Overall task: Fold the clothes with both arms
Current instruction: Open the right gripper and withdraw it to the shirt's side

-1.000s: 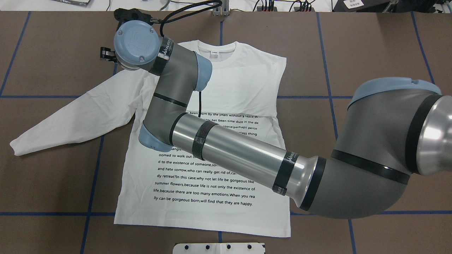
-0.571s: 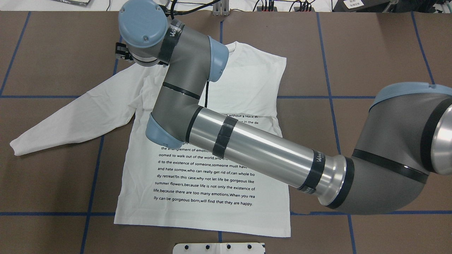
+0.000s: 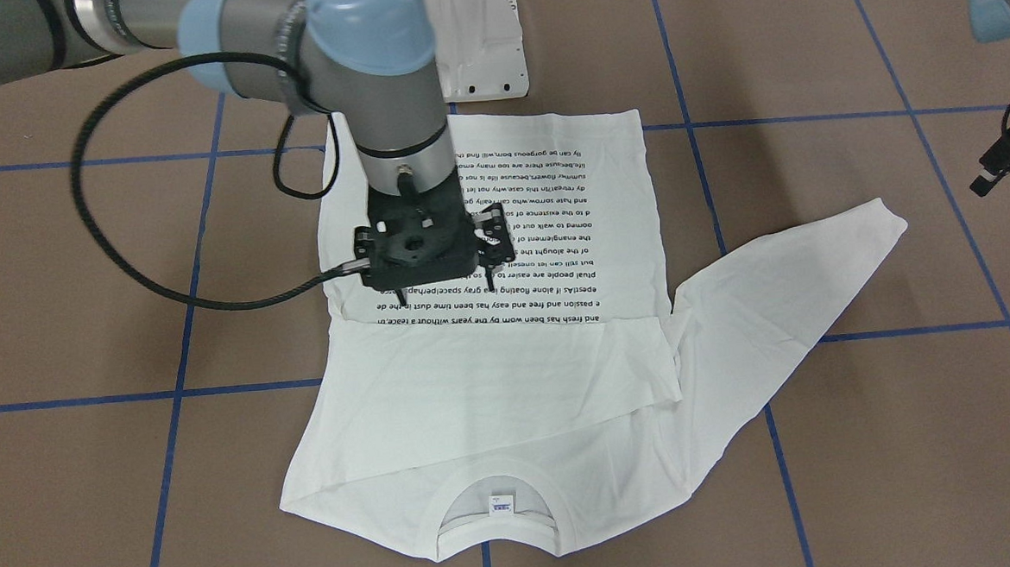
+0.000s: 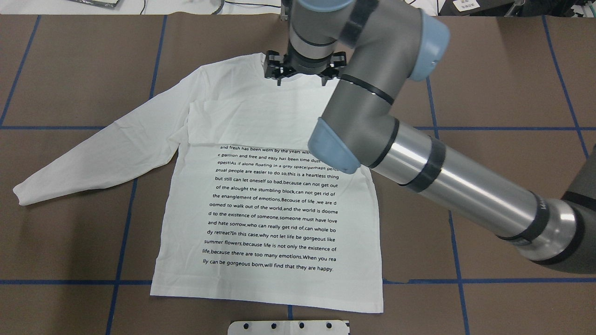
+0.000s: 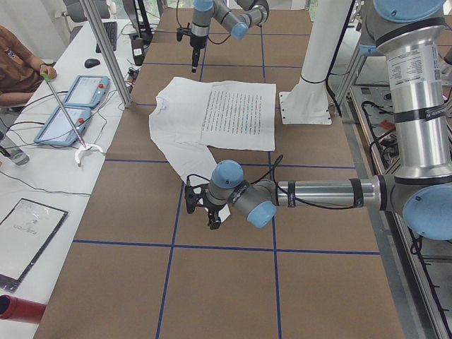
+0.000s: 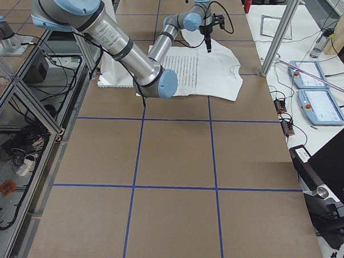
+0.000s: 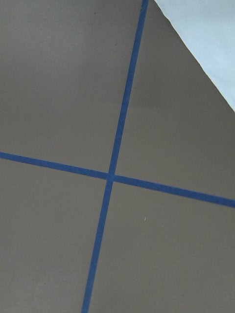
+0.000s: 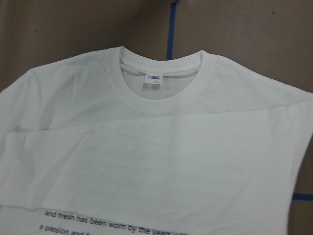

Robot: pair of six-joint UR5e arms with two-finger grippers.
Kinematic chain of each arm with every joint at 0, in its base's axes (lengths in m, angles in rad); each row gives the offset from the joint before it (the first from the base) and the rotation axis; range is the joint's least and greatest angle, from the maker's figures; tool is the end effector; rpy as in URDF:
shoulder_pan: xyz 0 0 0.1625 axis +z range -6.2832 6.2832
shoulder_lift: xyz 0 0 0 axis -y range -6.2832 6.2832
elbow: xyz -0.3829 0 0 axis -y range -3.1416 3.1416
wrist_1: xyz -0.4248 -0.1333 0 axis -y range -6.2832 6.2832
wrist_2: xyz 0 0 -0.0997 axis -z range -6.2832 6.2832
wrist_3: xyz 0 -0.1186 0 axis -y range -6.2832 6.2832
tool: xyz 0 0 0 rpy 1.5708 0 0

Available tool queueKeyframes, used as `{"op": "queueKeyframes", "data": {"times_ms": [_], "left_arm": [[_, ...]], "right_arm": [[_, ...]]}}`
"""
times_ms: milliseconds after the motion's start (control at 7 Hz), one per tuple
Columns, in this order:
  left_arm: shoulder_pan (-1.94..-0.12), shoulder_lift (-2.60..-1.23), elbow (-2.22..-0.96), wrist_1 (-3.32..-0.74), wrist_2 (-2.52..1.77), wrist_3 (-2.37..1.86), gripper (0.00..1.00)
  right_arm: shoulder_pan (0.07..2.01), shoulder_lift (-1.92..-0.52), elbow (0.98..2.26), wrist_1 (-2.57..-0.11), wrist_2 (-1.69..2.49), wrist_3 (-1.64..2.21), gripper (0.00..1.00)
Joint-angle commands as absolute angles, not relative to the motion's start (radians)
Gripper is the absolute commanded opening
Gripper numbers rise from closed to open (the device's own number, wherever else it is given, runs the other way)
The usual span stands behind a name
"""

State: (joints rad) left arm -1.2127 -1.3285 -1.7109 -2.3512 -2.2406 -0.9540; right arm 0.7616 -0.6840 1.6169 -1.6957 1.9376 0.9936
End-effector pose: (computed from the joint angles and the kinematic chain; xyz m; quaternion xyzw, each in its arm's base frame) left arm 0.1077 -0.4580 0.5874 0.0599 0.4373 -0.1570 0.8835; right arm -0.4430 -0.5478 0.0676 0.1083 -0.4072 0.0119 0.9068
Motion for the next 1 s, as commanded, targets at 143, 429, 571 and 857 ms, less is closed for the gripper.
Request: {"op": "queueKeyframes", "data": {"times_ms": [143, 429, 571, 857], "left_arm": [[-0.930, -1.316, -1.798, -2.229, -2.175, -1.052, 0.93], [-0.926, -1.318, -1.760, -2.221, -2.177, -0.914, 0.93], [-0.931, -1.322, -1.720, -2.214, -2.175, -0.841, 0.93], [-0.937, -1.379, -1.645, -2.215, -2.174, -0.822, 0.93]], "right_arm": [[0.886, -0.941, 1.889, -1.899, 2.029, 0.760, 1.00], [0.954, -1.012, 1.913, -1.893, 2.136, 0.700, 1.00], [0.959, -1.041, 1.946, -1.891, 2.147, 0.699, 1.00], [0.959, -1.051, 1.967, -1.891, 2.148, 0.699, 1.00]]}}
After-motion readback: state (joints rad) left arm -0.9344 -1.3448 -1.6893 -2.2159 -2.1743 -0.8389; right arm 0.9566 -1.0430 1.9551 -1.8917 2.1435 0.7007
